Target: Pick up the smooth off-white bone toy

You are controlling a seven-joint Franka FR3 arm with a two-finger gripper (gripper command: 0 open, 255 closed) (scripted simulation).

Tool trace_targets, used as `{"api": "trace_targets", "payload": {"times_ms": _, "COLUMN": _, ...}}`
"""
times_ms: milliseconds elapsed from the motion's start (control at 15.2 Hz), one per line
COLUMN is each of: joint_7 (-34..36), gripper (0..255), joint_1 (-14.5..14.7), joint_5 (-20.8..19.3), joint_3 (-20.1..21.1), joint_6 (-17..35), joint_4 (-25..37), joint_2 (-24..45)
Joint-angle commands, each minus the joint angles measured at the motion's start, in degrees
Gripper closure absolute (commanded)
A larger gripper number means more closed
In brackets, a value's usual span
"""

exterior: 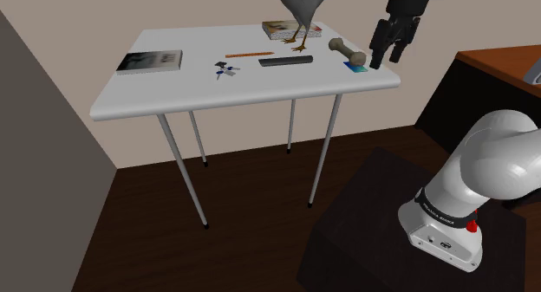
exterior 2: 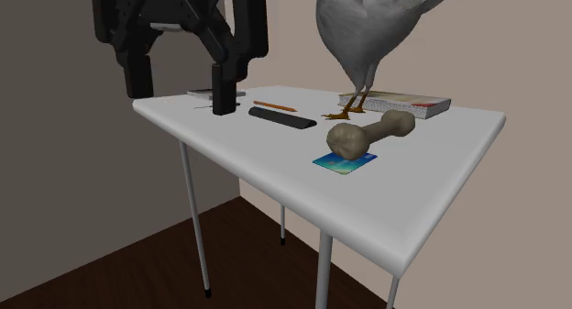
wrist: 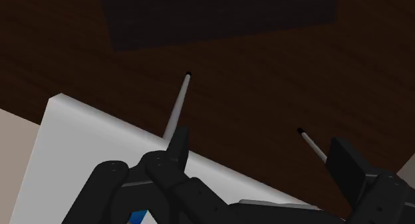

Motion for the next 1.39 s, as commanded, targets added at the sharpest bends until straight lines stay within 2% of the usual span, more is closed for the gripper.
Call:
{"api": "trace_targets", "payload": {"times_ms": 0, "joint_7": 0.00, "gripper": 0, "joint_1": 0.00, "joint_5": 0.00, "joint_3": 0.00, "joint_6": 0.00, "joint_4": 0.00, "joint_2": 0.00}}
{"api": "trace_targets", "payload": {"times_ms": 660, "joint_7": 2.81, "gripper": 0, "joint_1": -4.57, "joint_5": -4.03, "joint_3": -3.72, "joint_6": 9.50, "joint_4": 10.15, "joint_2": 18.54}}
{"api": "trace_targets", "payload": {"times_ms": 1320, "joint_7": 5.45, "gripper": 0, "joint_1": -8.50, "joint_5": -5.70, "joint_3": -8.09, "joint_6": 13.79, "joint_4": 25.38, "joint_2": 36.75}}
